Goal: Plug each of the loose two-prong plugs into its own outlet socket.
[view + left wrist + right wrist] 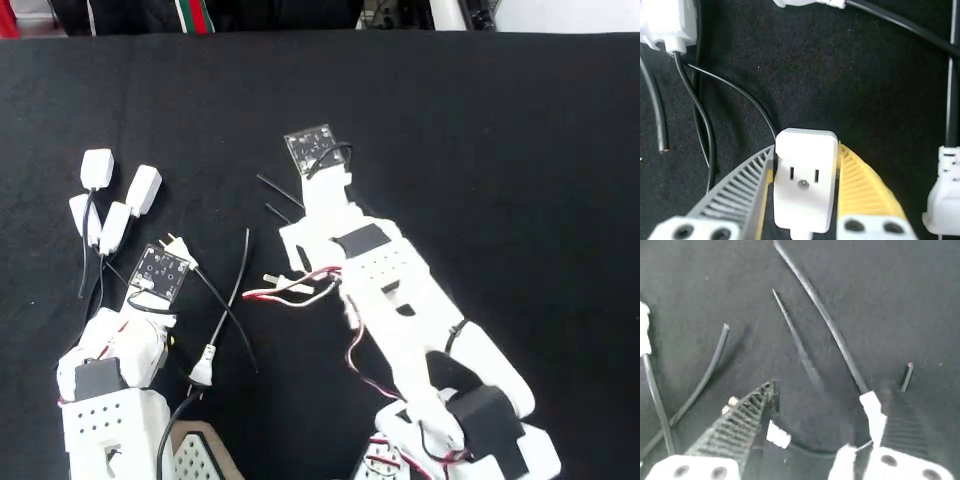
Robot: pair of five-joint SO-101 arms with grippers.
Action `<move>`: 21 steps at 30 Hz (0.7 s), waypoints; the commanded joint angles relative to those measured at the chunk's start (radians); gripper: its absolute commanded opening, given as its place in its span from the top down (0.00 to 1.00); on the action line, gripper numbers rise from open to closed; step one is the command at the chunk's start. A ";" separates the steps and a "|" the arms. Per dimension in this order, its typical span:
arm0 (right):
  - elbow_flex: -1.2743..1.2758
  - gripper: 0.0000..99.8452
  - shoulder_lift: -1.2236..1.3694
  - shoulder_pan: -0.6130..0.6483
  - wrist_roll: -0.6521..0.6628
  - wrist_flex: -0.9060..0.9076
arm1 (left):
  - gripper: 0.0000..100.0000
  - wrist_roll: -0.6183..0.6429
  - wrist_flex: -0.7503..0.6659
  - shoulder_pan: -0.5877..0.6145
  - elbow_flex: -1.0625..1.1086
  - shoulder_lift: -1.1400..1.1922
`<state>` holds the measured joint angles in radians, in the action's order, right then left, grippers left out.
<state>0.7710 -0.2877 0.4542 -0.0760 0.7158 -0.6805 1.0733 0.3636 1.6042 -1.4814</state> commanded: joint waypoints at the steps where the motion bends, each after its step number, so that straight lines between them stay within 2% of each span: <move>1: -0.136 0.64 0.004 0.106 -0.037 0.186 | 0.97 0.003 -0.018 0.005 -0.004 -0.006; 3: -0.183 0.66 0.015 0.160 -0.091 0.262 | 0.97 0.003 -0.018 0.005 -0.004 -0.006; 5: -0.188 0.68 0.035 0.216 -0.146 0.259 | 0.97 0.003 -0.018 0.005 -0.004 -0.006; 11: -0.171 0.71 0.245 0.344 -0.324 0.057 | 0.97 0.003 -0.018 0.005 -0.004 -0.006; 15: -0.232 0.72 0.381 0.388 -0.344 0.020 | 0.97 0.003 -0.017 0.005 -0.004 -0.006; 21: -0.351 0.72 0.458 0.450 -0.345 0.081 | 0.97 0.003 -0.017 0.005 -0.004 -0.006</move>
<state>0.5132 0.1481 0.8546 -0.4043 0.7725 -0.6805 1.0733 0.3636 1.6042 -1.4814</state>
